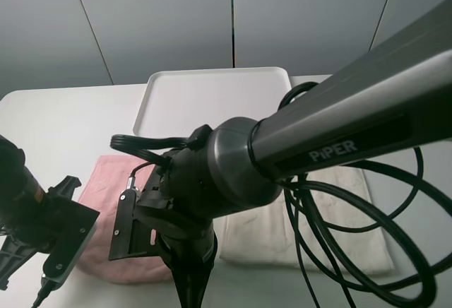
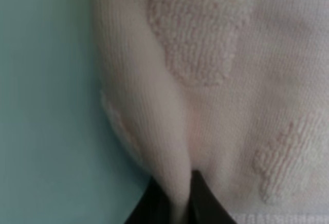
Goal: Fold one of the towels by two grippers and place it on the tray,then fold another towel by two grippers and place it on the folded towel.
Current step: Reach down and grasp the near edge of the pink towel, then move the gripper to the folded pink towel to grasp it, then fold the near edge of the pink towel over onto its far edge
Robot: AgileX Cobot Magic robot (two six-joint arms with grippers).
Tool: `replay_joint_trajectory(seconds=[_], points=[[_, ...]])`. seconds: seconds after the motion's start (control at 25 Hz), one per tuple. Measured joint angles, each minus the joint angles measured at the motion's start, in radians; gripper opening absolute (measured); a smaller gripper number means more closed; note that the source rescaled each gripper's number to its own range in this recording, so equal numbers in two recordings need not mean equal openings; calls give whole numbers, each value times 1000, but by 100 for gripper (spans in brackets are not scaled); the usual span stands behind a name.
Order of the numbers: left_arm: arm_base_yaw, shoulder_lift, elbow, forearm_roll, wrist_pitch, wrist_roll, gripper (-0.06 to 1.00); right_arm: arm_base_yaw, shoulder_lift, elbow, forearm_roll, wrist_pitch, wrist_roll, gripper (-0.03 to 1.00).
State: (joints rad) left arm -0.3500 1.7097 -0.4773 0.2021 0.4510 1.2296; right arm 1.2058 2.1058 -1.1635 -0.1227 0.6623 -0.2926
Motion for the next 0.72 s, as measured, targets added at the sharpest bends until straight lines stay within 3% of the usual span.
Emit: replay_joint_trajectory(seconds=[0.48, 0.72], points=[[0, -154, 13, -66, 48, -101, 3, -53, -123, 10, 8, 36, 76, 0], [0, -254, 16, -93, -22, -303, 3, -91, -200, 10, 6, 69, 143, 0]])
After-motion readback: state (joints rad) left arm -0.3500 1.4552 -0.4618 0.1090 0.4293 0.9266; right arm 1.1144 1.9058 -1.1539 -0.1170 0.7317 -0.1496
